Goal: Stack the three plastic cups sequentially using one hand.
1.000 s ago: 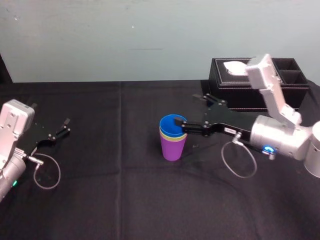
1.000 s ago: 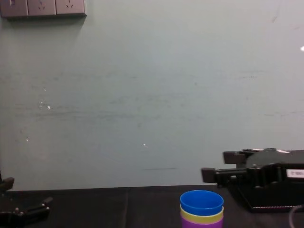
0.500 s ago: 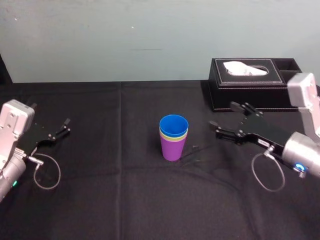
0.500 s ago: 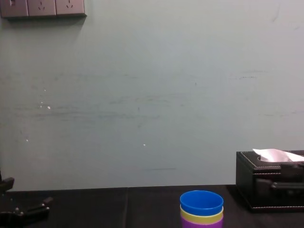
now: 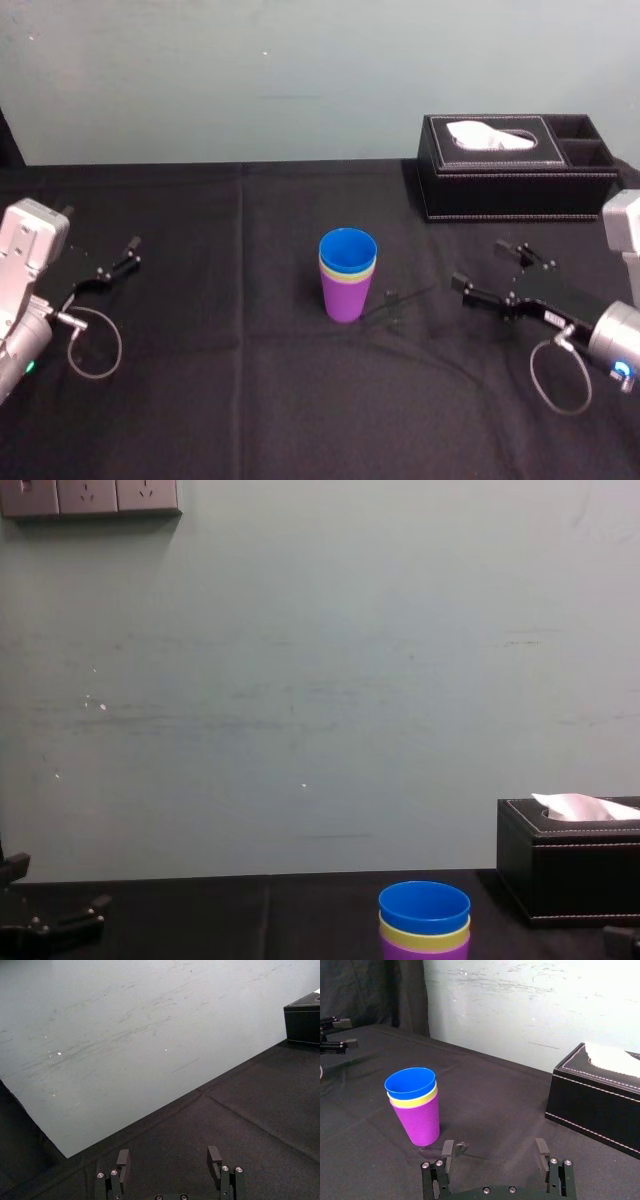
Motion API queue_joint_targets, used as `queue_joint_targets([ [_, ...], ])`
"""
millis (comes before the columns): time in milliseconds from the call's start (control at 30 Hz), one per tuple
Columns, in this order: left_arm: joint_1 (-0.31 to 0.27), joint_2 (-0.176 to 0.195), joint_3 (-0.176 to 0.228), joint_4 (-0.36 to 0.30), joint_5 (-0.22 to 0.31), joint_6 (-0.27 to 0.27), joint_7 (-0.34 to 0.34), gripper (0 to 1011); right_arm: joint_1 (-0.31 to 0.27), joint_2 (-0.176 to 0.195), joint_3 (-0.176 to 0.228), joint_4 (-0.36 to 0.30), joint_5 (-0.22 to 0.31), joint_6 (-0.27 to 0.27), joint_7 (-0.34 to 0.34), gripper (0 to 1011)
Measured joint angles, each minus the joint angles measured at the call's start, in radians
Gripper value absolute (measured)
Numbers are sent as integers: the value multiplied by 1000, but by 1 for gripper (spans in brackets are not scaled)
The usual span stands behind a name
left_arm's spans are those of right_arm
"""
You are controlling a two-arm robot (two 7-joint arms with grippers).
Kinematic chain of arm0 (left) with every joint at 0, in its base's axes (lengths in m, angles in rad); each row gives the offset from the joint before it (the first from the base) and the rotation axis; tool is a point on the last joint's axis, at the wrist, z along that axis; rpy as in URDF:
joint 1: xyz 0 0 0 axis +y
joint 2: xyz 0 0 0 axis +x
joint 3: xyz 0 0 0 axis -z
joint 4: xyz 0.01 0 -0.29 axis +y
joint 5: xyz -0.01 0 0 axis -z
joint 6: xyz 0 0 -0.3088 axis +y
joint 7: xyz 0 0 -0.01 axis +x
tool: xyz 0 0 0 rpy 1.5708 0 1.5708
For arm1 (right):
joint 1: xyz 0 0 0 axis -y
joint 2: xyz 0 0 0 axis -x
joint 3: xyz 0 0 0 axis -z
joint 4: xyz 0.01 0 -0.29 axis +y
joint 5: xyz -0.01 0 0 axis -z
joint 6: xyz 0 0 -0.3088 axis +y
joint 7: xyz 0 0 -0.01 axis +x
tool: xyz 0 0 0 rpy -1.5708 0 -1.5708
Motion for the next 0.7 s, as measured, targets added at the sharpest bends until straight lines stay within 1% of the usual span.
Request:
queue_joint_targets([
  [700, 0, 0, 0, 0, 0, 0, 0, 1010, 1, 3, -2, -11, -1, 3, -3, 1000],
])
